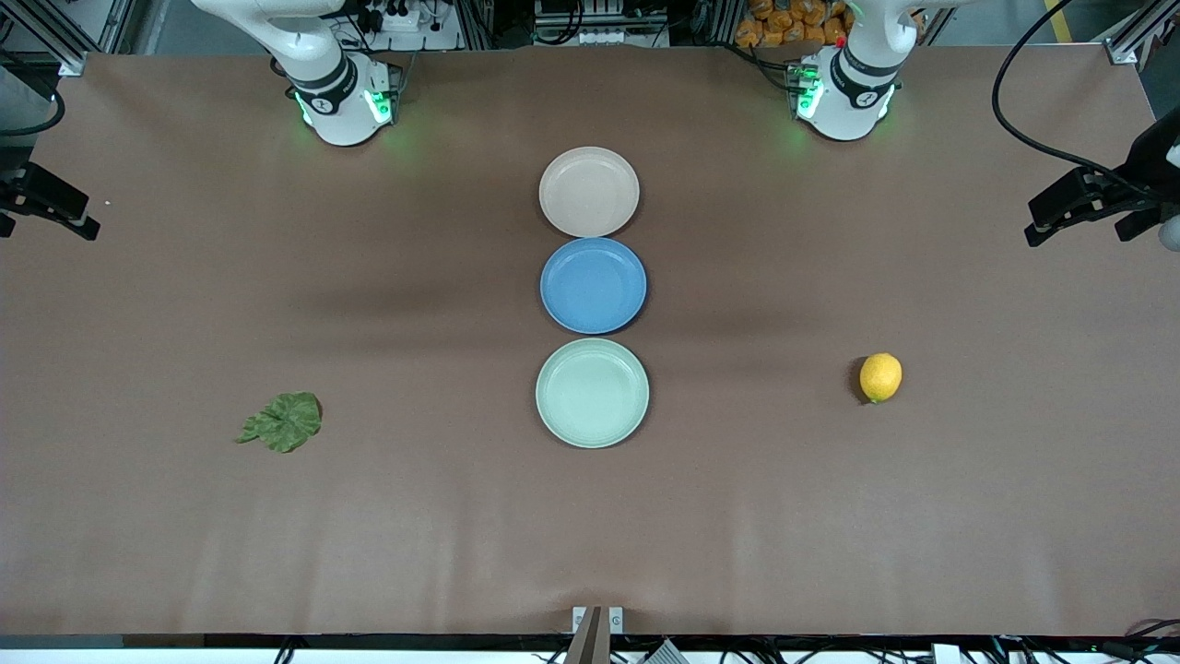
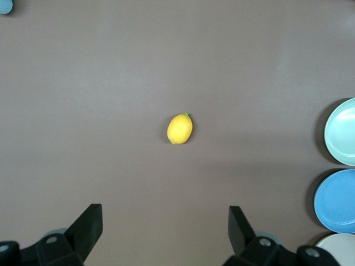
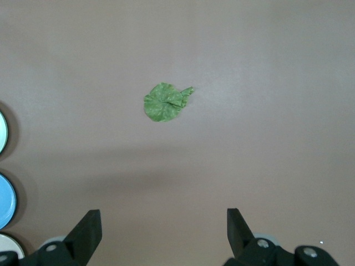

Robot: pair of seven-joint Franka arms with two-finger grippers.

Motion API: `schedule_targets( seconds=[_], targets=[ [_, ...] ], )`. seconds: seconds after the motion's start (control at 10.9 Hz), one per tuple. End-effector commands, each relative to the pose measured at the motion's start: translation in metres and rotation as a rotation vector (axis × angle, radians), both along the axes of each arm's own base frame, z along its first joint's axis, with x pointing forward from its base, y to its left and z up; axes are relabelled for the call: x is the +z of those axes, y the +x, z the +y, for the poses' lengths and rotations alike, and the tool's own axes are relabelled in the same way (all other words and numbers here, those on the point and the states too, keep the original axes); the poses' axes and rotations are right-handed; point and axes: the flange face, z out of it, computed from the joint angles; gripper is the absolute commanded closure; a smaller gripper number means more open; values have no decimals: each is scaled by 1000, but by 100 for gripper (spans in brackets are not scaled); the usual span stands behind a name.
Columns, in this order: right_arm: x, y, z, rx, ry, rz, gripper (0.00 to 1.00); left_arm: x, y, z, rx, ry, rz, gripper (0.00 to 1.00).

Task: Place lemon and lettuce in plates
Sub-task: 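Reach the left gripper to the lemon while the right gripper reaches the lettuce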

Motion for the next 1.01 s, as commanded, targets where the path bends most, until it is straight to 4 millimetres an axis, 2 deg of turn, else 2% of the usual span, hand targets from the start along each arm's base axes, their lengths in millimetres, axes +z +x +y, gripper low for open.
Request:
schedule_targets(
  seconds=[0.0, 0.18, 0.37, 0.46, 0.55, 0.73, 0.92],
  targets=[
    [4, -3, -17, -4, -7, 2, 0, 2, -4, -1, -30, 22, 7, 0],
    [4, -5, -30, 8, -8, 4, 0, 1, -3, -2, -30, 26, 10, 0],
    [-1, -1, -33, 17, -11, 6, 0, -6, 0, -3, -32, 20, 22, 0],
    [-15, 8, -30, 22, -11, 19, 0, -22, 6, -1, -30, 18, 50, 0],
    [-33, 22, -29, 25, -11, 33, 0, -39, 15, 0, -32, 15, 64, 0],
    [-92, 58, -30, 31, -14, 72, 0, -76, 26, 3, -30, 14, 61, 0],
    [-152, 92, -35, 34, -29, 82, 0, -123, 31, 5, -32, 19, 61, 0]
  ],
)
